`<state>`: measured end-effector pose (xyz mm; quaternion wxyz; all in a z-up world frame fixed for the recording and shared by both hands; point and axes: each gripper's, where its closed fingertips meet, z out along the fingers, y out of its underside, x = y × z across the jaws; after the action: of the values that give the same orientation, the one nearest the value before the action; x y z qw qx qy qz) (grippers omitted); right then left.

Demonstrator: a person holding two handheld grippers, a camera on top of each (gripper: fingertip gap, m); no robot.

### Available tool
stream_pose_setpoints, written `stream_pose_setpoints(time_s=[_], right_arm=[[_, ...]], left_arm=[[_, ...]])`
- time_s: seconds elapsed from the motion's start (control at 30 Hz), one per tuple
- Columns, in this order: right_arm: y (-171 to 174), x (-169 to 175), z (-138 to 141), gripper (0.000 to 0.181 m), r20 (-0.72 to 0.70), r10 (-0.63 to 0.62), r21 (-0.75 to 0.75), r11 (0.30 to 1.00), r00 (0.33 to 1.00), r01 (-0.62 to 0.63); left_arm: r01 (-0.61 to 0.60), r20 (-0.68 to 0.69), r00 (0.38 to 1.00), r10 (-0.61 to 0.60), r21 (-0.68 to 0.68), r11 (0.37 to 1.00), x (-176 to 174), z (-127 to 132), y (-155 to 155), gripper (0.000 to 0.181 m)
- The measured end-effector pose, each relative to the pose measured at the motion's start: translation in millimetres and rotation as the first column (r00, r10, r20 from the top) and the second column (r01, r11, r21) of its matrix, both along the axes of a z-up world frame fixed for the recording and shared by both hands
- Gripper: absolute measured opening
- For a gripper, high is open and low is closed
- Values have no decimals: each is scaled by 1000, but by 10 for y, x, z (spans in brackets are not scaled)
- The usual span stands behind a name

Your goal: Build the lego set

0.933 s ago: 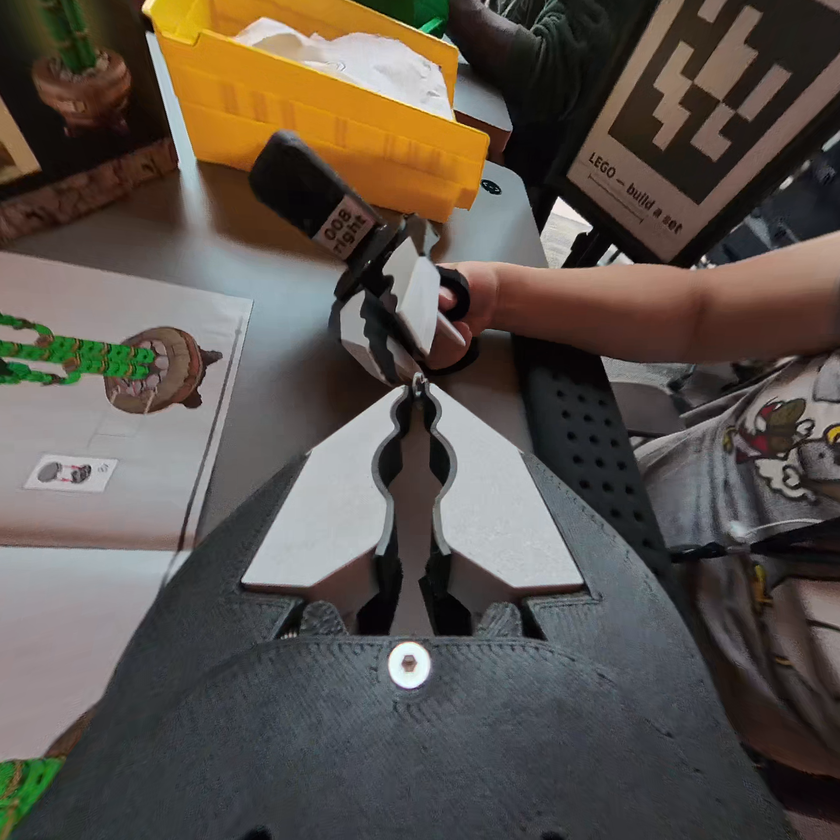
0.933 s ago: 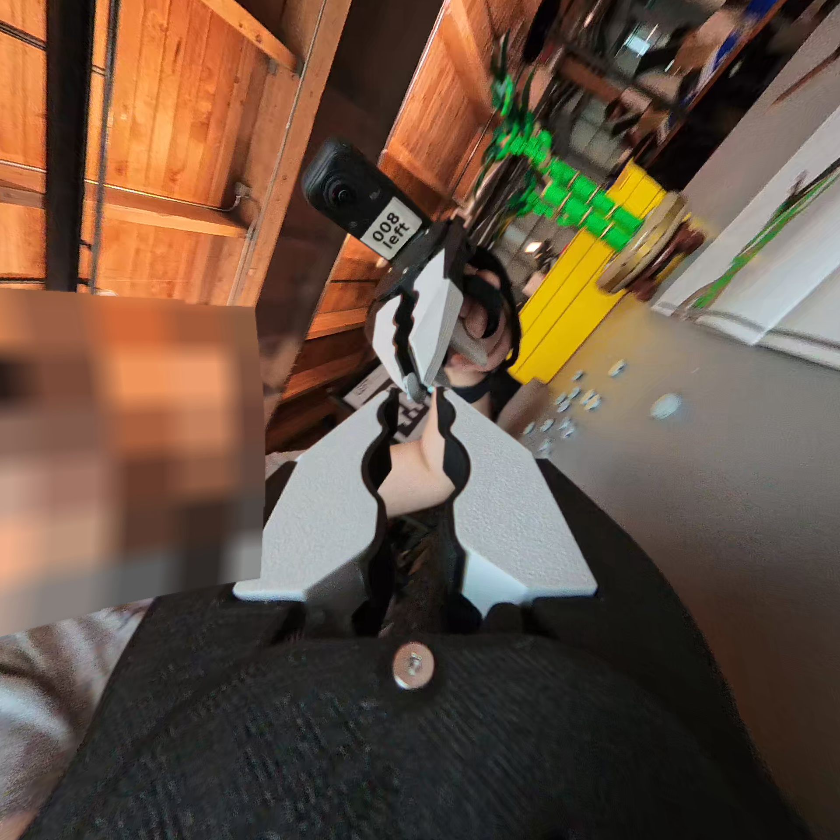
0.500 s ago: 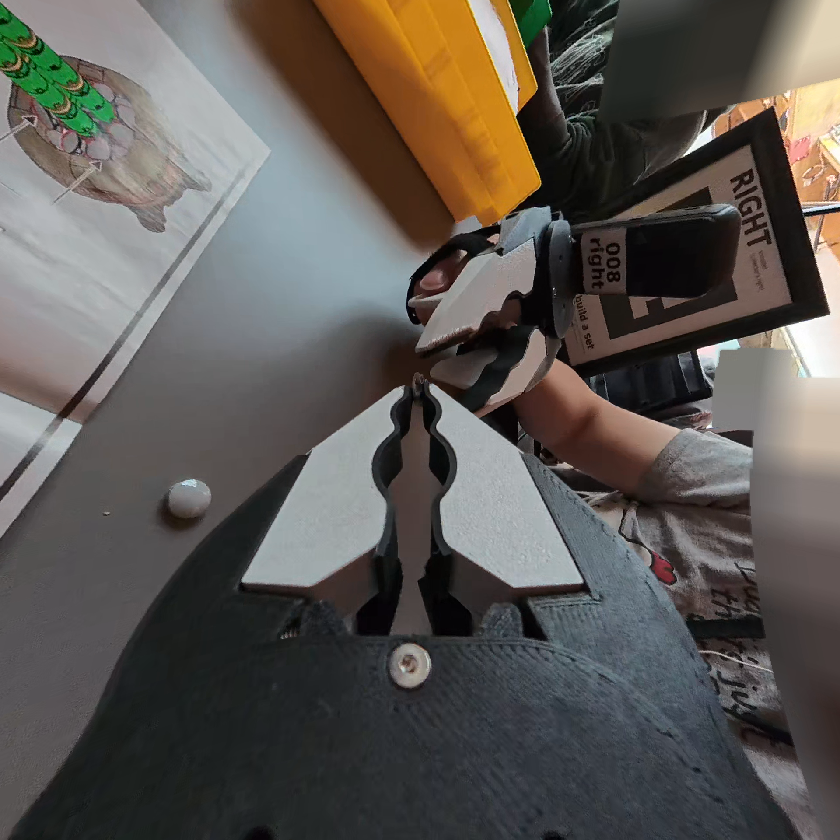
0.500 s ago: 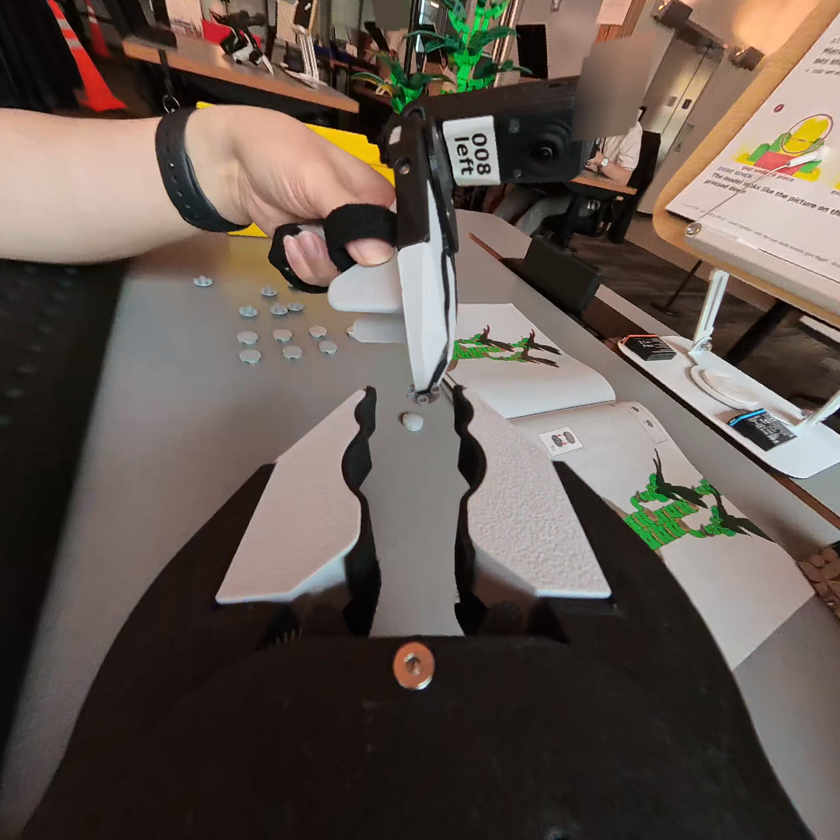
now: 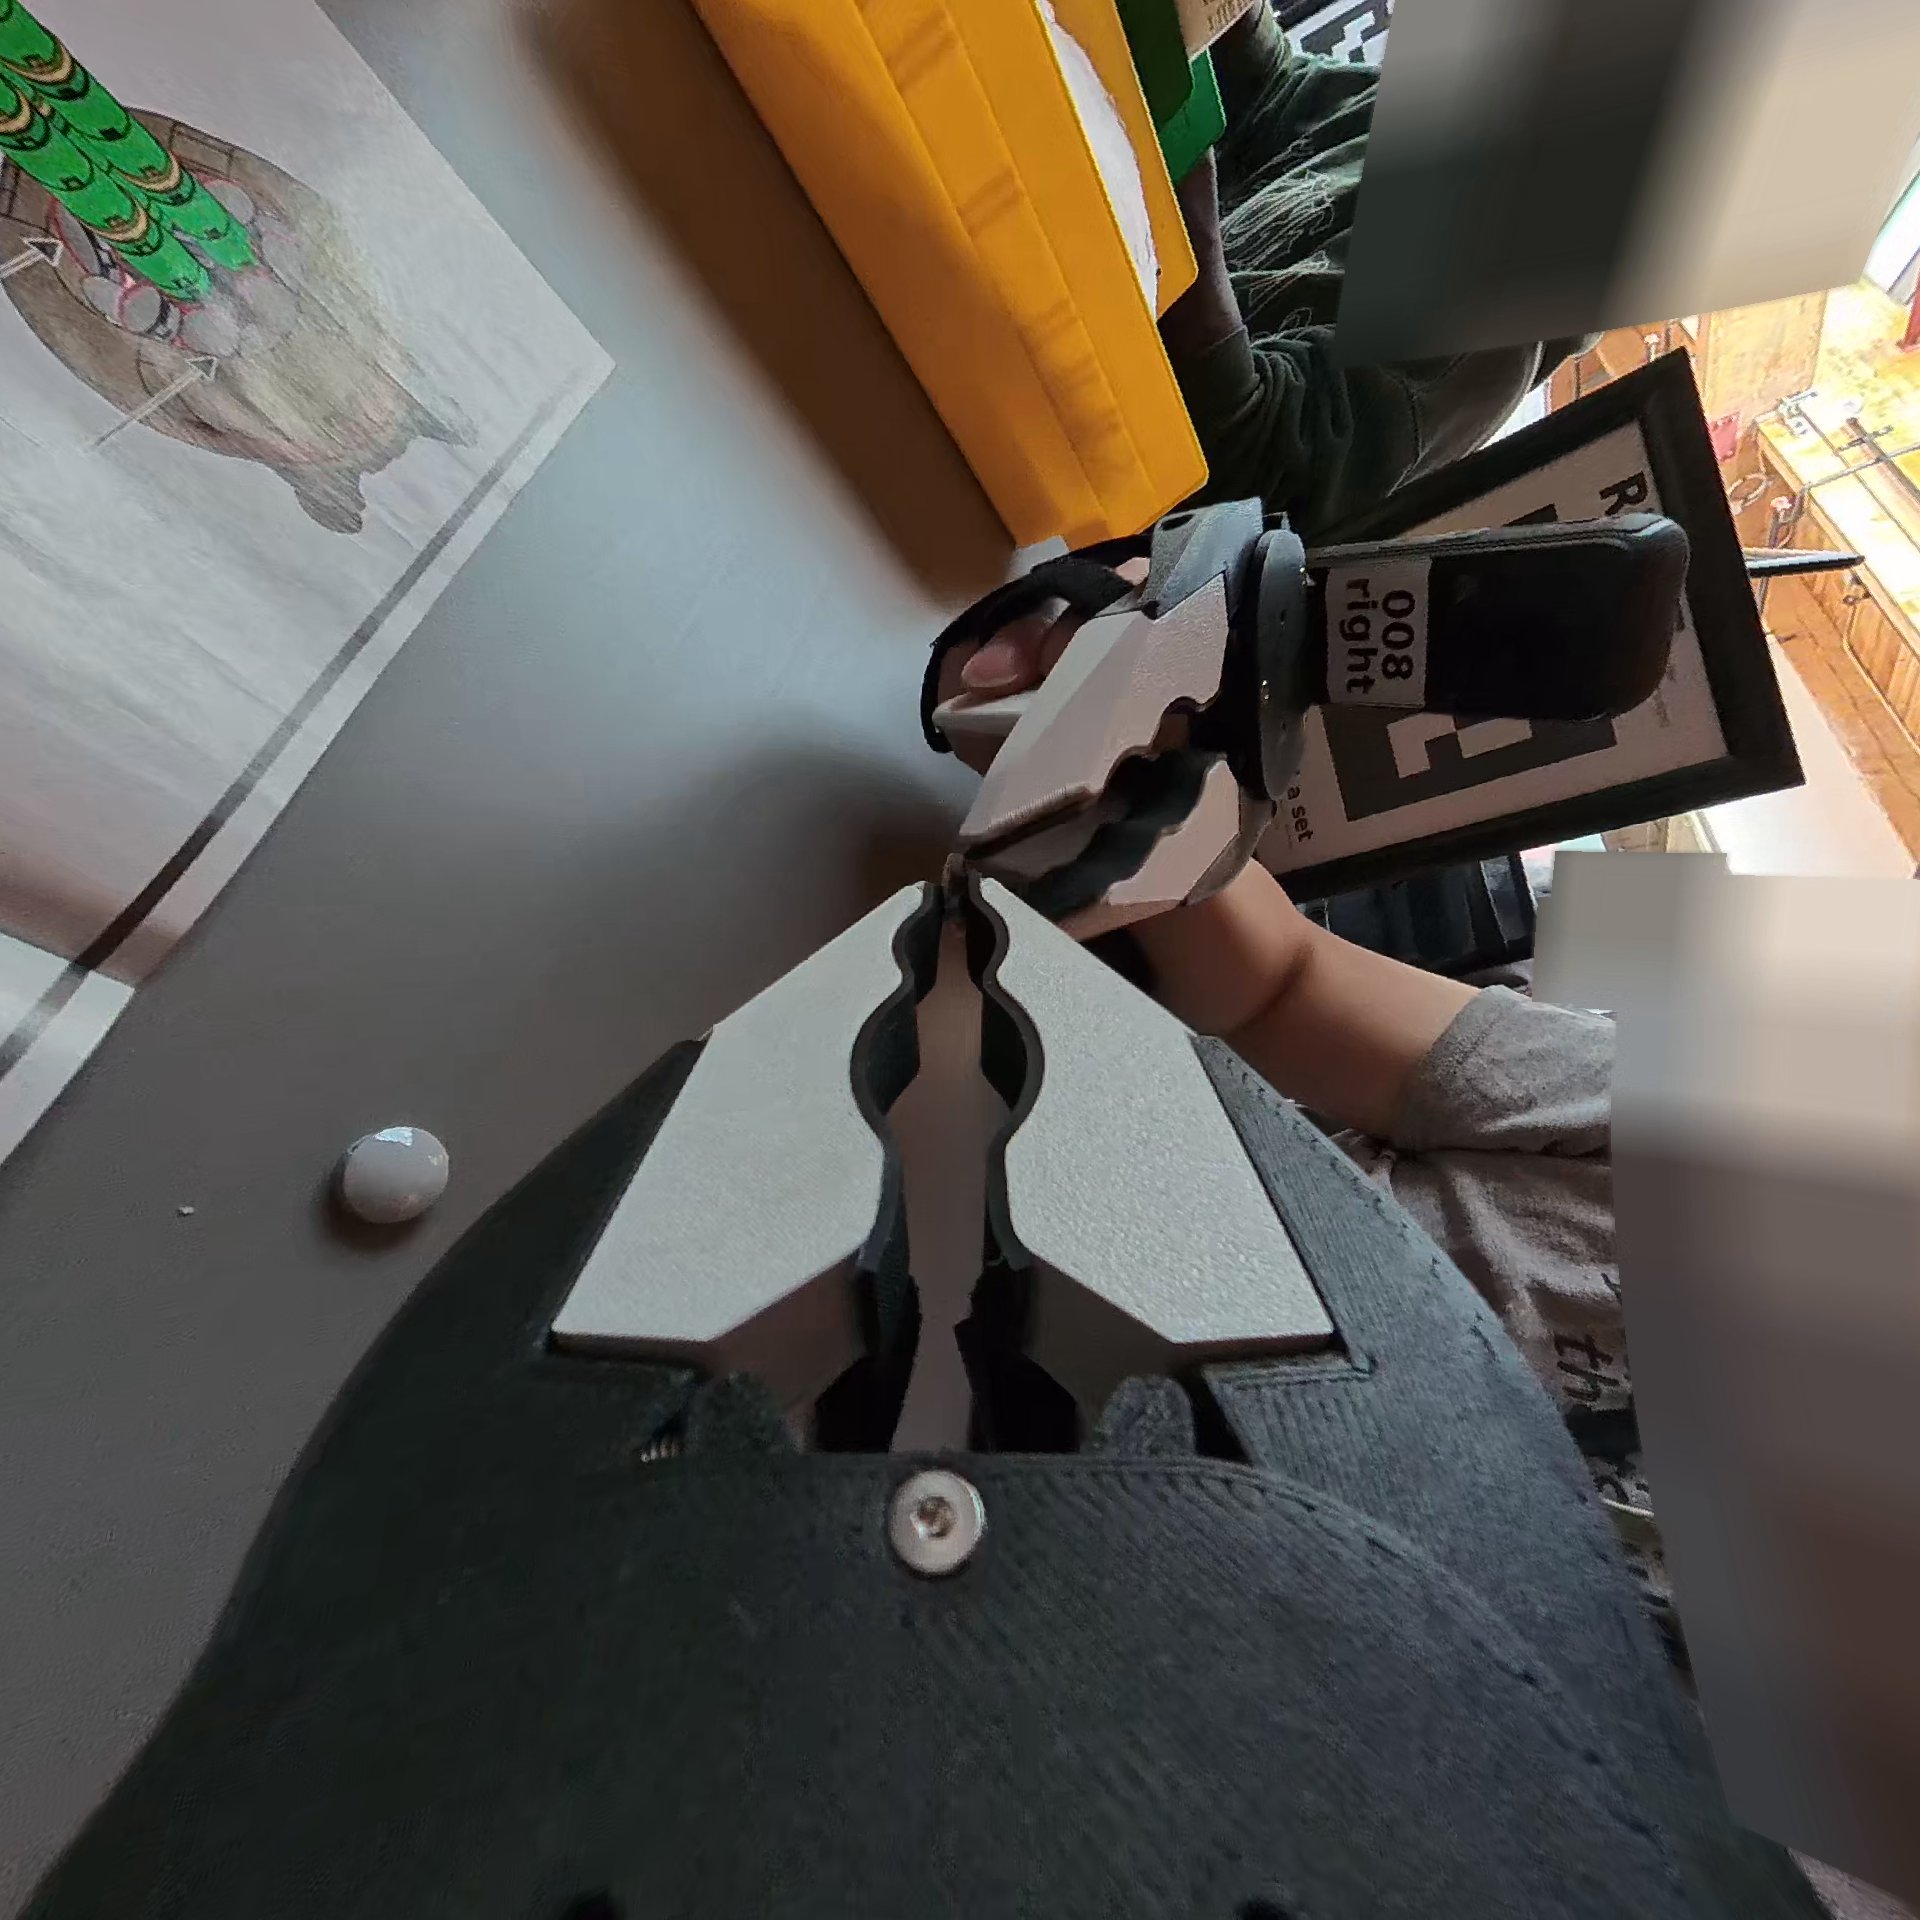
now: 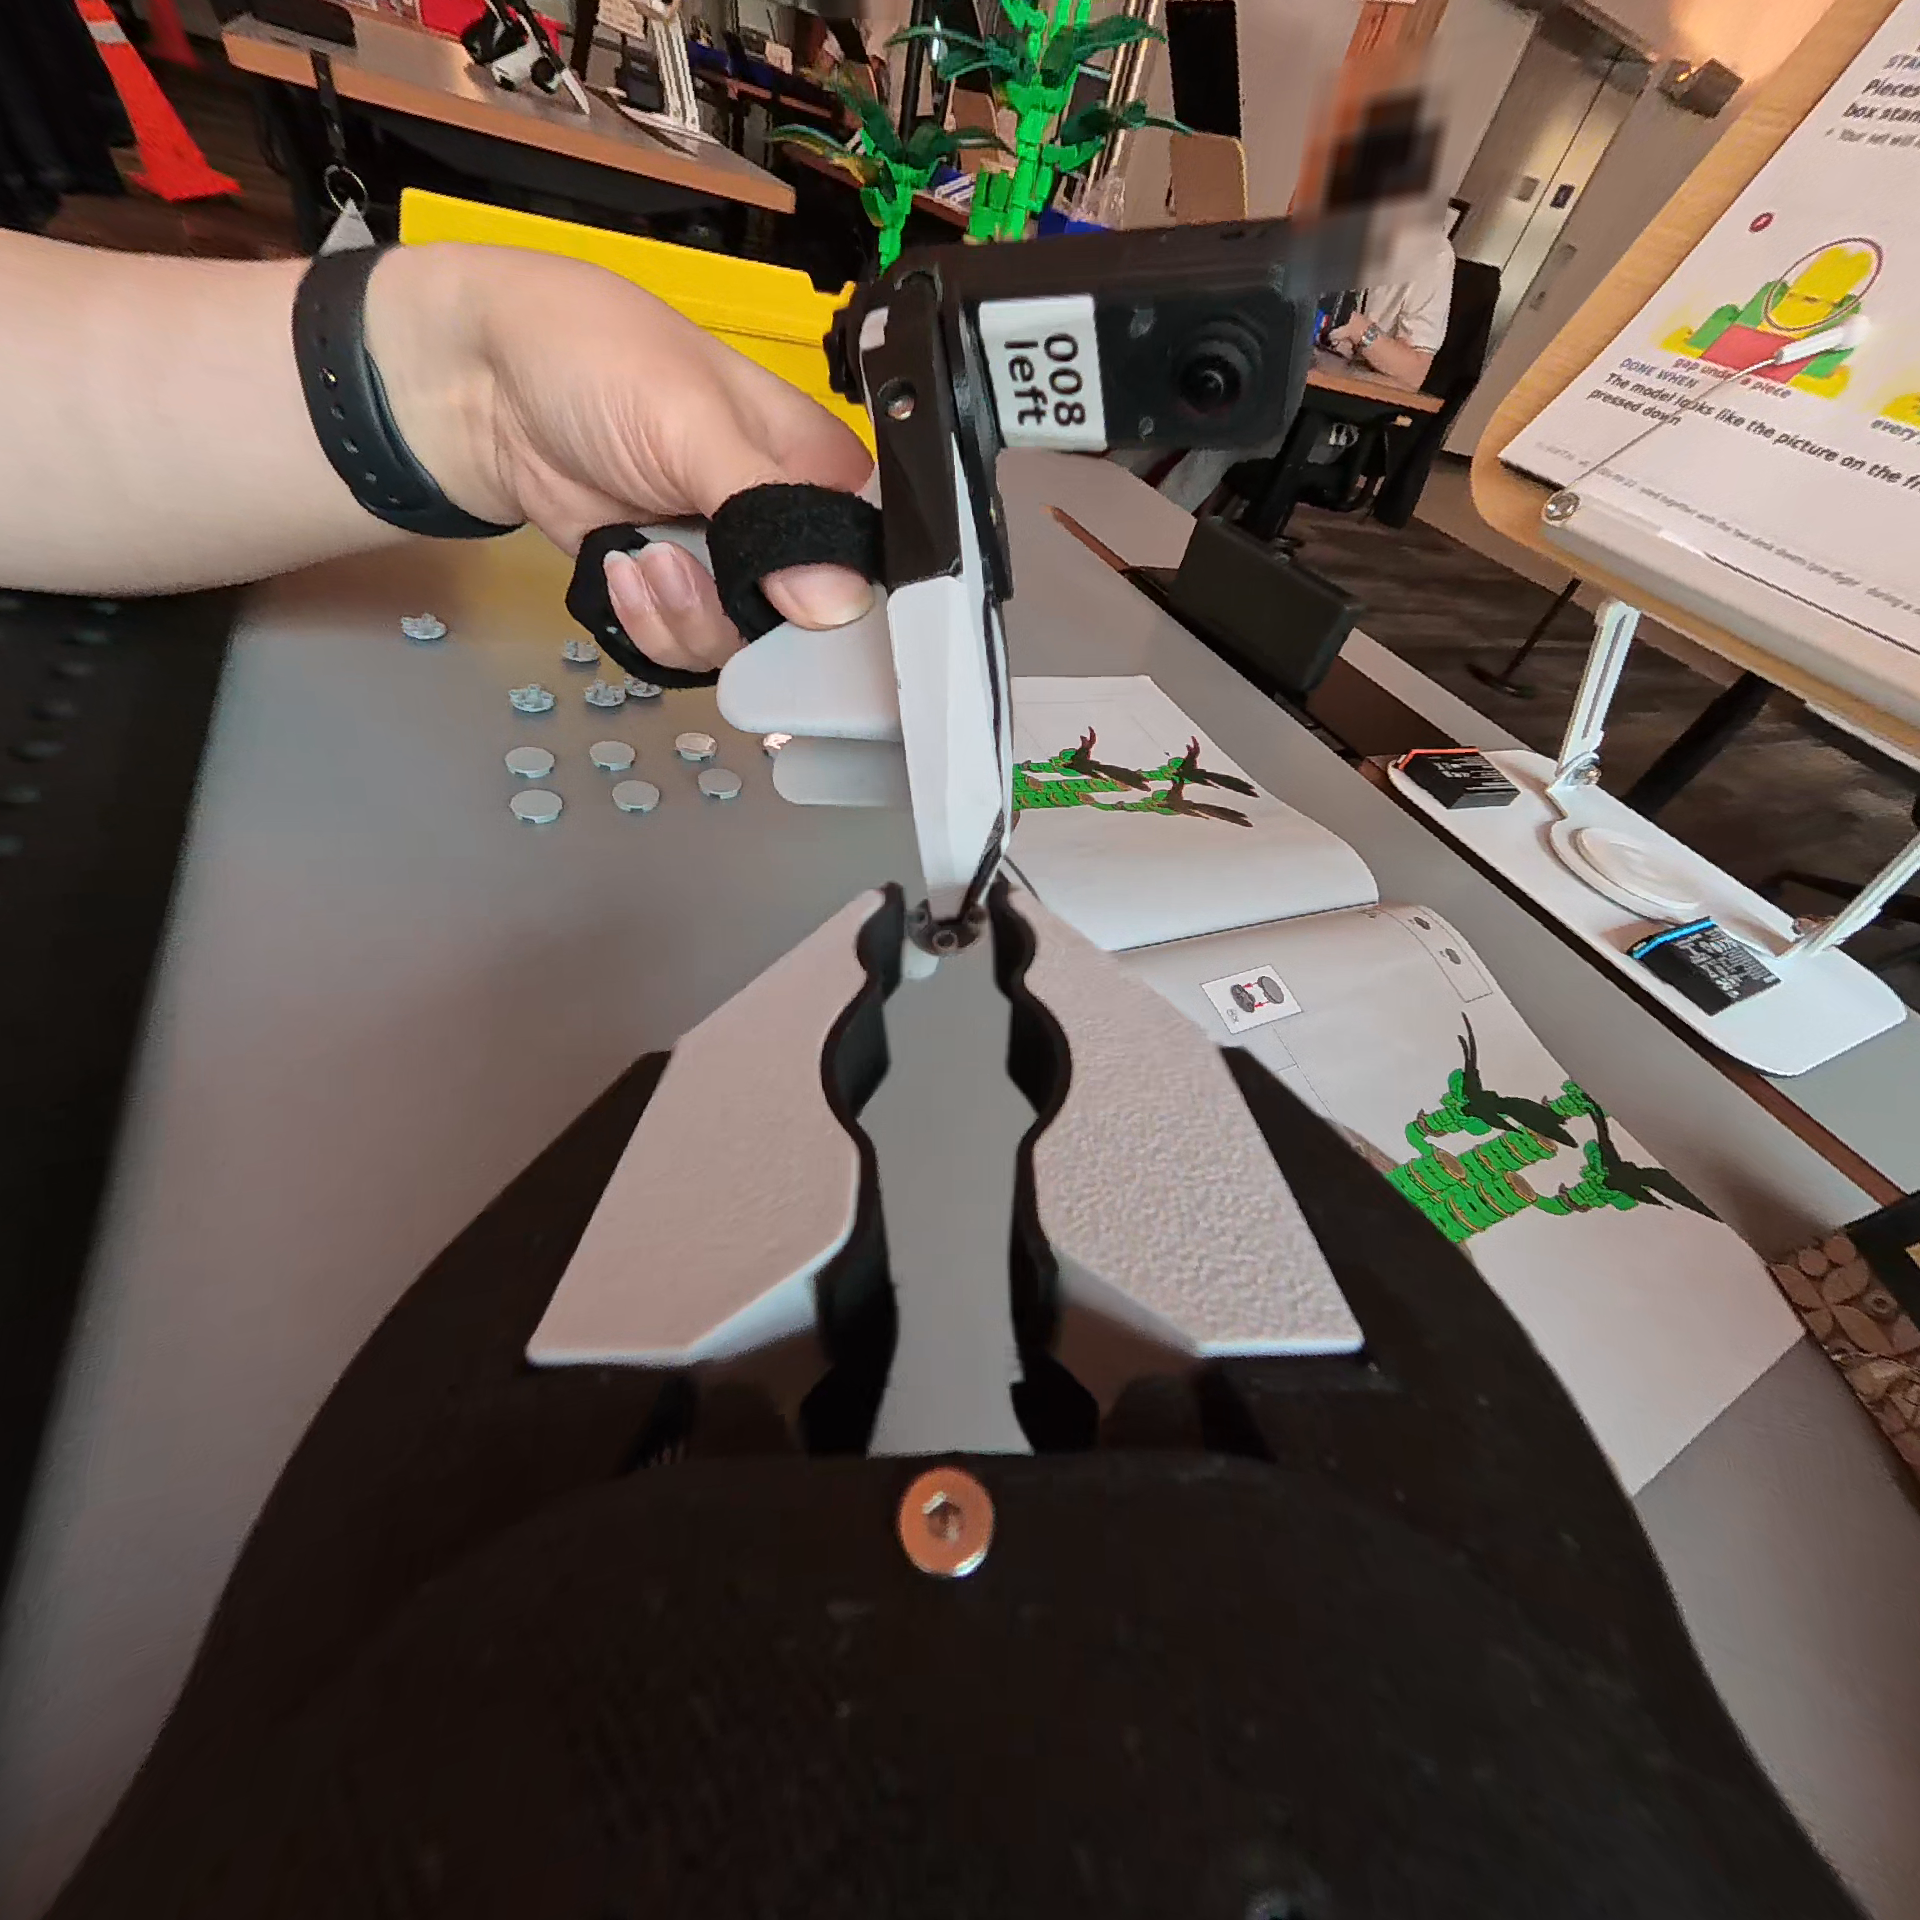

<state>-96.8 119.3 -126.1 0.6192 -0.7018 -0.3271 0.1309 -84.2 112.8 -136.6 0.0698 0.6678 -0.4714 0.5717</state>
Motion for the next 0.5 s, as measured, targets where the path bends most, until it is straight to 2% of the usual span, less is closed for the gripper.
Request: stream_pose_setpoints(time_s=[0.03, 0.23, 0.5], right_arm=[[6, -2, 14, 24, -5, 0, 4, 1000, 1000, 0], [63, 16, -120, 18, 102, -10, -19, 1000, 995, 12], [45, 31, -79, 14, 48, 14, -47, 999, 999, -11]], left_arm=[[-5, 0, 1000, 5, -8, 1000, 5, 0, 8, 2], [-18, -2, 1000, 18, -56, 998, 12, -3, 43, 2], [-4, 17, 1000, 5, -48, 999, 15, 26, 10, 5]])
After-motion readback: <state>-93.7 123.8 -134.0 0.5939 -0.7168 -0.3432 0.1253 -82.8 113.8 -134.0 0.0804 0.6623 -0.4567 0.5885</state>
